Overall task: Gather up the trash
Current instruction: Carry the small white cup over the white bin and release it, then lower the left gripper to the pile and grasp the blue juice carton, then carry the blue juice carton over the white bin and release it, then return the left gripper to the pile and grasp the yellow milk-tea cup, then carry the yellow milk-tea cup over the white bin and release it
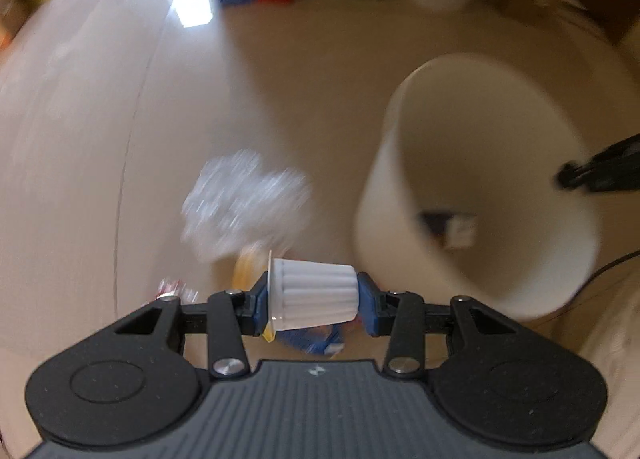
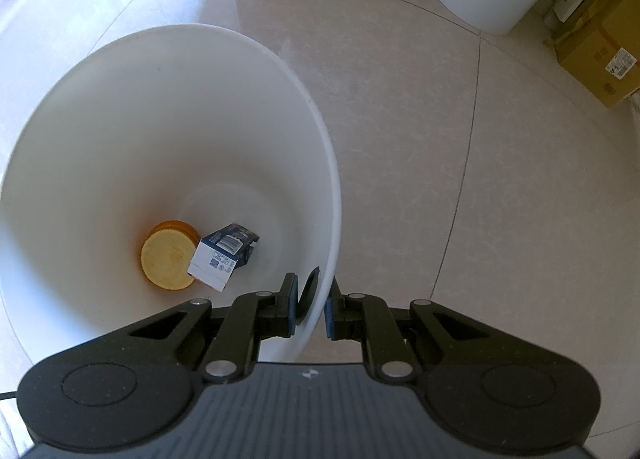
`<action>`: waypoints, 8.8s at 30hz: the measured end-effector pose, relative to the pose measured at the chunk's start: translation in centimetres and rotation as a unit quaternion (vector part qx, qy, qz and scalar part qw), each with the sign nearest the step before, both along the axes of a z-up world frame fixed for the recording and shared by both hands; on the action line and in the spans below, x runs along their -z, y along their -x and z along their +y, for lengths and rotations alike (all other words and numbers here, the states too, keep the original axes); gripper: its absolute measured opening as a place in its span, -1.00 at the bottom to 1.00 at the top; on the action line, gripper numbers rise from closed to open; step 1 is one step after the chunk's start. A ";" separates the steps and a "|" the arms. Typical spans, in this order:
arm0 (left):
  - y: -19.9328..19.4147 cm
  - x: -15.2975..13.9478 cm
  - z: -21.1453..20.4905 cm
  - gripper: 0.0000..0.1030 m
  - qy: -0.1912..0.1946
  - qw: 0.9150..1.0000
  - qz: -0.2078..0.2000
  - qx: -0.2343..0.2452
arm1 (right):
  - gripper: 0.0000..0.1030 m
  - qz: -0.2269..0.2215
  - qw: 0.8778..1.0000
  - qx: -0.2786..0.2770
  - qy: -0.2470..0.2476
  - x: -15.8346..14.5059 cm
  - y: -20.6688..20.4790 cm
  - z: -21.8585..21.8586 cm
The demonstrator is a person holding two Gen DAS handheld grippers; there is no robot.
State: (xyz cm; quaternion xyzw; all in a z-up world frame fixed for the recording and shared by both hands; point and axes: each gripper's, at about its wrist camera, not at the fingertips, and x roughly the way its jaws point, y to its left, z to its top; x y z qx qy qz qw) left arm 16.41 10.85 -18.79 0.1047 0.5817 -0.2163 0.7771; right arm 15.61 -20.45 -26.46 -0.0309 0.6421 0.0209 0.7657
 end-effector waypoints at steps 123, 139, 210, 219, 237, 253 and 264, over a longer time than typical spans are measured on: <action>3.6 19.0 6.7 0.23 -0.097 0.937 0.053 -0.330 | -0.65 0.005 0.999 0.027 0.043 0.9 0.2 1.8; 0.9 1.7 1.7 0.23 -0.076 0.983 0.035 -0.161 | -0.68 0.018 0.999 0.030 0.018 0.8 -0.6 0.7; -0.7 23.0 8.3 0.80 -0.030 0.905 0.097 -0.413 | -0.71 -0.019 0.999 0.046 -0.008 0.1 1.2 -0.8; -0.1 25.8 10.2 0.48 0.042 0.831 0.137 -0.537 | -0.71 -0.023 0.999 0.040 -0.001 0.1 1.3 -0.5; -2.0 18.2 8.9 0.45 -0.042 0.918 0.075 -0.388 | -0.71 -0.021 0.999 0.043 -0.001 0.1 1.3 -0.5; -3.2 0.6 1.3 0.45 -0.065 0.995 -0.044 -0.069 | -0.71 -0.022 0.999 0.039 -0.009 -0.1 1.3 -0.7; -4.0 -4.1 -8.3 0.46 0.026 0.992 -0.042 0.113 | -0.71 -0.021 0.999 0.045 -0.015 -0.1 1.2 -1.1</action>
